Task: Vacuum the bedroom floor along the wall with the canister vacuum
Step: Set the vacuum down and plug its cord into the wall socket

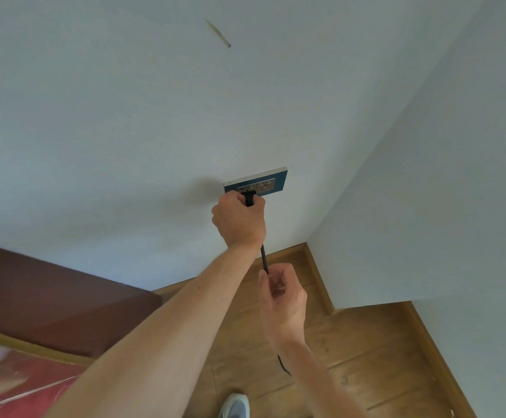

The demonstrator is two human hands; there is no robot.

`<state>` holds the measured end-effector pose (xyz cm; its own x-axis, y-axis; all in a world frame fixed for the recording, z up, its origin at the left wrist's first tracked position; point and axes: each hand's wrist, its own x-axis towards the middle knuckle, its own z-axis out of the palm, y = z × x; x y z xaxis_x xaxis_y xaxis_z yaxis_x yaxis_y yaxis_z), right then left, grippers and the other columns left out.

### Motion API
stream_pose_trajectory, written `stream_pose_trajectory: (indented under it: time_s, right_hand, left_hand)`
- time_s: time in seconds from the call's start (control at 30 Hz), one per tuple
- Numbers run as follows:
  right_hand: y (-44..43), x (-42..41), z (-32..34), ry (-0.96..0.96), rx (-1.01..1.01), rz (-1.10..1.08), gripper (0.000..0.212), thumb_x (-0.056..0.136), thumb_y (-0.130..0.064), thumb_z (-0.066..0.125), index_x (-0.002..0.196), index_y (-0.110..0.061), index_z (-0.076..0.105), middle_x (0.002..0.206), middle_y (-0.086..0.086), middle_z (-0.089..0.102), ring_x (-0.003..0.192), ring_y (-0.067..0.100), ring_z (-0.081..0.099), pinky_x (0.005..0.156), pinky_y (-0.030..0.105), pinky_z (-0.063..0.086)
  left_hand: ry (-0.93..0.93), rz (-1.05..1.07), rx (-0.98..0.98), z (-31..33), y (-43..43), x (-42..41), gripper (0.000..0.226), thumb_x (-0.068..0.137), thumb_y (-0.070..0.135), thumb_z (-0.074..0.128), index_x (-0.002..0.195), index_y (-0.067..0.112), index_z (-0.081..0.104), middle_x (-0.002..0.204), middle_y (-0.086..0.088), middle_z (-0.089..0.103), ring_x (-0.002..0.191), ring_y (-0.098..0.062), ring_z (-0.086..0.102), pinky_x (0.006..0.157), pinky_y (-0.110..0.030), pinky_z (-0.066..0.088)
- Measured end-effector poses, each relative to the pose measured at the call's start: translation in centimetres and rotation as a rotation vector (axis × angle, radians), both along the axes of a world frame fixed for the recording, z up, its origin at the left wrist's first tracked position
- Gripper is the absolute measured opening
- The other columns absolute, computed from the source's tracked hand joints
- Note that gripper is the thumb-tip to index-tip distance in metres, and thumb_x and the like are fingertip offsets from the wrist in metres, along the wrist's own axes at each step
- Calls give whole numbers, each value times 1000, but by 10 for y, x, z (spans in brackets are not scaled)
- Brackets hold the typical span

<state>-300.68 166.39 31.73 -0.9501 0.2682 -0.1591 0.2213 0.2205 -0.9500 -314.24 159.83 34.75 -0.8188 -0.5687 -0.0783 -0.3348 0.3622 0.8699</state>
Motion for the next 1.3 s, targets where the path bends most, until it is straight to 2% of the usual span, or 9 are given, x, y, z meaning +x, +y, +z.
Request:
stream_pose_trajectory:
  time_s: [0.17, 0.3, 0.43, 0.6, 0.67, 0.77, 1.0, 1.13, 1.3]
  right_hand:
    - [5, -4, 4, 4, -12, -8, 16, 96, -10, 62, 85, -21, 59, 76, -8, 62, 57, 3, 51, 52, 15, 43]
    - [7, -5, 4, 16, 3, -14, 16, 96, -11, 63, 86, -22, 60, 76, -10, 63, 59, 4, 53, 54, 16, 45]
    - [8, -7, 6, 25, -4, -15, 12, 96, -10, 62, 88, -19, 62, 76, -12, 63, 60, 2, 54, 54, 14, 44]
    - [6, -9, 3, 18, -10, -31, 12, 97, -11, 62, 89, -19, 62, 76, -14, 63, 60, 1, 55, 55, 13, 44]
    - [6, -11, 1, 20, -1, -34, 10, 97, -11, 62, 90, -18, 63, 75, -14, 63, 61, 2, 54, 56, 13, 44]
    - [8, -12, -3, 24, 29, -35, 9, 96, -12, 62, 90, -18, 63, 78, -12, 63, 62, 2, 54, 56, 14, 45]
    - [12, -13, -5, 19, 84, -46, 10, 96, -15, 63, 90, -22, 63, 72, -11, 61, 62, 4, 53, 57, 18, 47]
    - [12, -13, -10, 13, 84, -54, 10, 96, -16, 63, 90, -24, 63, 69, -7, 61, 62, 6, 53, 58, 20, 48]
    - [6, -14, -16, 21, 92, -72, 10, 96, -16, 63, 90, -24, 62, 66, -6, 59, 62, 10, 54, 58, 23, 49]
  left_hand:
    - [-24, 37, 52, 4, 2, -7, 30, 77, 18, 68, 54, 10, 50, 60, -11, 64, 59, -34, 68, 61, -47, 59]
    - [-24, 30, 76, 5, 3, -13, 29, 73, 16, 66, 57, 16, 43, 65, -11, 64, 66, -38, 68, 61, -50, 59]
    - [-30, 8, 57, -3, 2, -18, 19, 68, 24, 60, 64, 13, 45, 68, -14, 64, 67, -37, 67, 60, -54, 58]
    - [-23, 53, 89, -1, 3, -21, 30, 75, 15, 69, 62, 15, 42, 73, -17, 66, 67, -38, 68, 62, -53, 59]
    - [-22, 69, 99, 2, 4, -22, 27, 76, 13, 71, 65, 12, 47, 76, -18, 68, 68, -38, 69, 62, -51, 59]
    - [-16, 70, 102, 2, 4, -22, 23, 76, 13, 73, 67, 9, 53, 76, -15, 68, 68, -37, 69, 64, -50, 60]
    - [6, 111, 173, 0, 6, -20, 30, 75, 16, 74, 58, 18, 50, 70, -8, 68, 65, -35, 70, 65, -51, 60]
    - [54, 118, 196, -4, 8, -15, 22, 68, 27, 65, 57, 18, 49, 64, -5, 65, 63, -36, 69, 63, -51, 59]
    - [89, 136, 178, -10, 9, -16, 21, 68, 27, 65, 57, 20, 48, 64, -5, 65, 62, -34, 68, 64, -50, 59]
